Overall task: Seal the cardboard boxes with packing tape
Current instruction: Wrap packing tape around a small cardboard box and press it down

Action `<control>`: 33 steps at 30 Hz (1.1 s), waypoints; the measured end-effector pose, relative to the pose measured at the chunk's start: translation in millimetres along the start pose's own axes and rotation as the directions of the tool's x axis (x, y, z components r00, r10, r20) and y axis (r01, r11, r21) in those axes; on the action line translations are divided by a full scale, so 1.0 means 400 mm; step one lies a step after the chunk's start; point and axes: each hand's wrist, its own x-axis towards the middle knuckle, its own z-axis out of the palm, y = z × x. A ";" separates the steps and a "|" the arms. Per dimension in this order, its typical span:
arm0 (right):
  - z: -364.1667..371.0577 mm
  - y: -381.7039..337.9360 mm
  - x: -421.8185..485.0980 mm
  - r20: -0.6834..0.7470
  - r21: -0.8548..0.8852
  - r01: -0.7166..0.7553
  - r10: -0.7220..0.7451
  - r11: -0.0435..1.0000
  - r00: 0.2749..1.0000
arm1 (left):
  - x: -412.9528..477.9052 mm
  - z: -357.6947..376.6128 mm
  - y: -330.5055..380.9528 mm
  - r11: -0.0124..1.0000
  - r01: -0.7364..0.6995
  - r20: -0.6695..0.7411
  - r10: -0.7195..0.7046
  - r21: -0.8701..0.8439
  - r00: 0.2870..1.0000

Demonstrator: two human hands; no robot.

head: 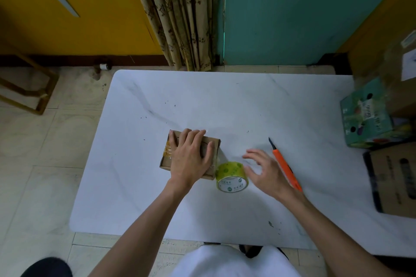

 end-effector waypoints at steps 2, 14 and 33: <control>0.001 -0.057 0.024 0.284 0.126 -0.129 0.089 0.984 0.955 | 0.000 -0.001 0.002 1.000 0.001 0.004 -0.001 -0.001 1.000; 0.007 -0.117 0.095 0.707 0.201 -0.423 0.168 0.884 0.687 | -0.001 -0.006 0.005 1.000 -0.003 -0.003 0.003 -0.007 1.000; 0.023 -0.173 0.027 0.518 0.295 -0.668 0.474 0.683 0.712 | -0.001 0.002 0.002 0.999 -0.033 -0.014 0.033 -0.012 0.999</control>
